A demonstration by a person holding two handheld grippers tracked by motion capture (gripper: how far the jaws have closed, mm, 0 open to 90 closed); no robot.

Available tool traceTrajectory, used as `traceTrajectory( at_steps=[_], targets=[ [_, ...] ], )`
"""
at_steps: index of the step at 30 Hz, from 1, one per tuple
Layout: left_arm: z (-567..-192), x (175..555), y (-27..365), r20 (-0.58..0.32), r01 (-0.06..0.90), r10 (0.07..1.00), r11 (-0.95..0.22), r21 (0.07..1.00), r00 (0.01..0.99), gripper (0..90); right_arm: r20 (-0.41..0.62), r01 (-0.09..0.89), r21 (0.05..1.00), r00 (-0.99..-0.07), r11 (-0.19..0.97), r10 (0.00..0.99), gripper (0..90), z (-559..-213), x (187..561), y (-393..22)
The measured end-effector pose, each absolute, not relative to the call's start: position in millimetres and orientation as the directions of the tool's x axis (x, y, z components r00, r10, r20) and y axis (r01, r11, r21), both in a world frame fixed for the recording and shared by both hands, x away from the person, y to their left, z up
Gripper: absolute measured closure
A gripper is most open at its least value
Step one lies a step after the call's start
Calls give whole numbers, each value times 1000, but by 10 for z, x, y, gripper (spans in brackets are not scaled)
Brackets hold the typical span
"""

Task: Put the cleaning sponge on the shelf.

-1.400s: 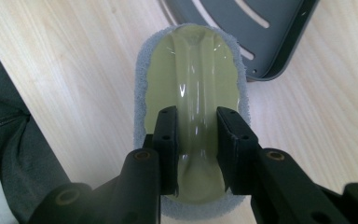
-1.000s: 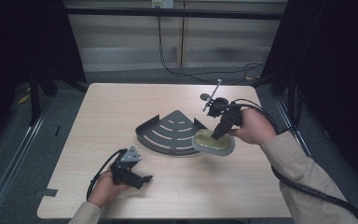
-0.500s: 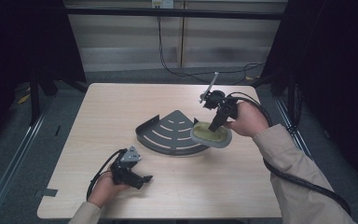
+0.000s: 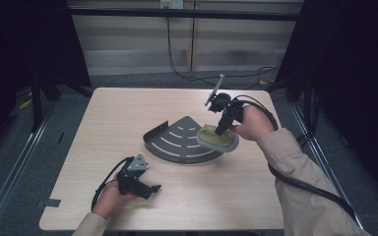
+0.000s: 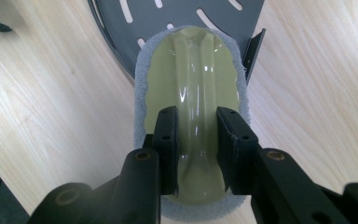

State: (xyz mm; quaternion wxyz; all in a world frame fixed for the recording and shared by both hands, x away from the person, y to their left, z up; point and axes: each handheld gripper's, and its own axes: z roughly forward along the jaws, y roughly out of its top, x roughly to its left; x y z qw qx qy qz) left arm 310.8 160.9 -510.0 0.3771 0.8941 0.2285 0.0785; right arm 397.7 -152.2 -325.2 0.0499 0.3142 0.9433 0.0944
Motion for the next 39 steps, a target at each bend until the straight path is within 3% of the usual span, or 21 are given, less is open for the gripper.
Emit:
traceTrajectory(
  at_steps=[39],
  targets=[
    [-5099,3108,1611,-35,351,466,-612,709,884,34,-72,623,235,-754,746,652,703,-3491,4266,-1299]
  ],
)
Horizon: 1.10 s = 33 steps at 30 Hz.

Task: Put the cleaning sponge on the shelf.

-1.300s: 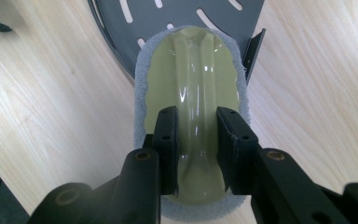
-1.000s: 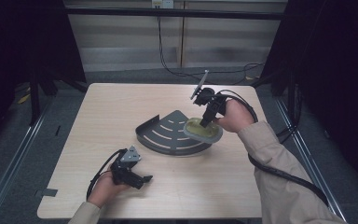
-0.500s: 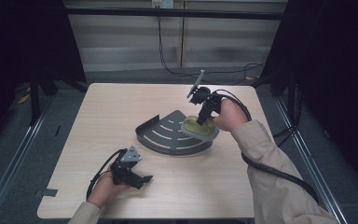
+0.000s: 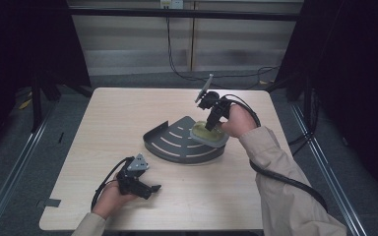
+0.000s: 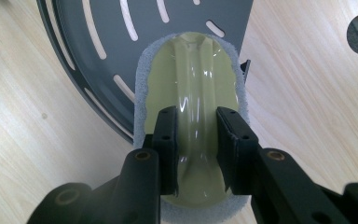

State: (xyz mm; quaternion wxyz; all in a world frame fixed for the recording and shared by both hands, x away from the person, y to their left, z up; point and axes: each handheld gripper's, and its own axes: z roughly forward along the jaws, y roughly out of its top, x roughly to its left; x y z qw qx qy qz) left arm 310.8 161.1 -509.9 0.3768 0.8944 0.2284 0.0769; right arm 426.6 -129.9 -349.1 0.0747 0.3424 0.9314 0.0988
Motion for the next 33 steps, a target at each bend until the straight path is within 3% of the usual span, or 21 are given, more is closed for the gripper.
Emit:
traceTrajectory(
  at_steps=[33],
  targets=[
    [-5099,3108,1610,-35,350,466,-611,710,884,34,-46,656,288,-718,697,695,703,-3815,4466,-1184]
  ],
)
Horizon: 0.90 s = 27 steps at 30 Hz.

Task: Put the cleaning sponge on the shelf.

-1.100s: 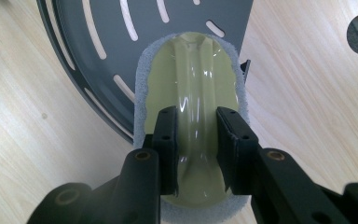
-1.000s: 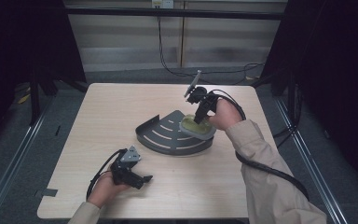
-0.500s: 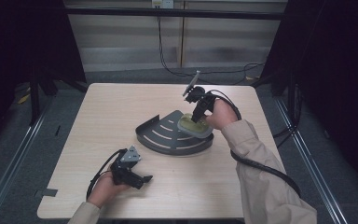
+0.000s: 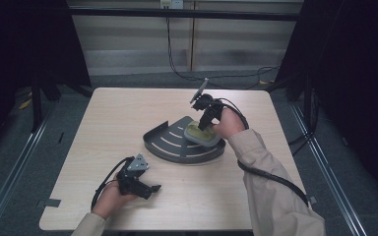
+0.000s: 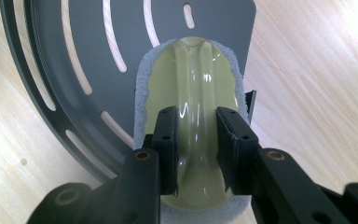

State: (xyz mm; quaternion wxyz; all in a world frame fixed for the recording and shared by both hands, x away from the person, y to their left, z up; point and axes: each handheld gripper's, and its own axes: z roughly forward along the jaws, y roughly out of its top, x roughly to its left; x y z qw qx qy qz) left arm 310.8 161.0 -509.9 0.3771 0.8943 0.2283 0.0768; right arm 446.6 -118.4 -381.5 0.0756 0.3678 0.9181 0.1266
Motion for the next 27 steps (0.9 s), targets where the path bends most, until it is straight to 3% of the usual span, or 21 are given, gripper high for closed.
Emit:
traceTrajectory(
  at_steps=[7,27],
  targets=[
    [-5100,3109,1610,-34,349,466,-611,711,884,34,-43,659,301,-713,690,700,702,-3906,4469,-1193],
    [-5099,3107,1610,-33,351,468,-612,709,883,34,-11,702,219,-693,678,721,702,-4117,4467,-1285]
  ],
)
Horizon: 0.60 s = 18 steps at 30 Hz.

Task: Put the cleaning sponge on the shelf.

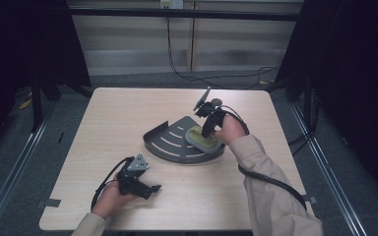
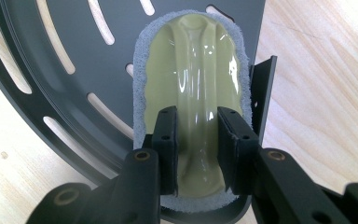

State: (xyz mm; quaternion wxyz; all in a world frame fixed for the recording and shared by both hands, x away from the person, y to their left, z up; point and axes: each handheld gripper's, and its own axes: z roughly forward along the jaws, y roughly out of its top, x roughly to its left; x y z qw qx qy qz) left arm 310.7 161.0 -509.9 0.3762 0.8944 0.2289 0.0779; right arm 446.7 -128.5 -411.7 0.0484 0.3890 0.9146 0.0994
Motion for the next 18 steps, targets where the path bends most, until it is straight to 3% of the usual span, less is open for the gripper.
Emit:
traceTrajectory(
  at_steps=[18],
  targets=[
    [-5101,3106,1608,-32,351,470,-610,711,882,34,3,717,225,-678,660,735,702,-4192,4439,-1349]
  ],
)
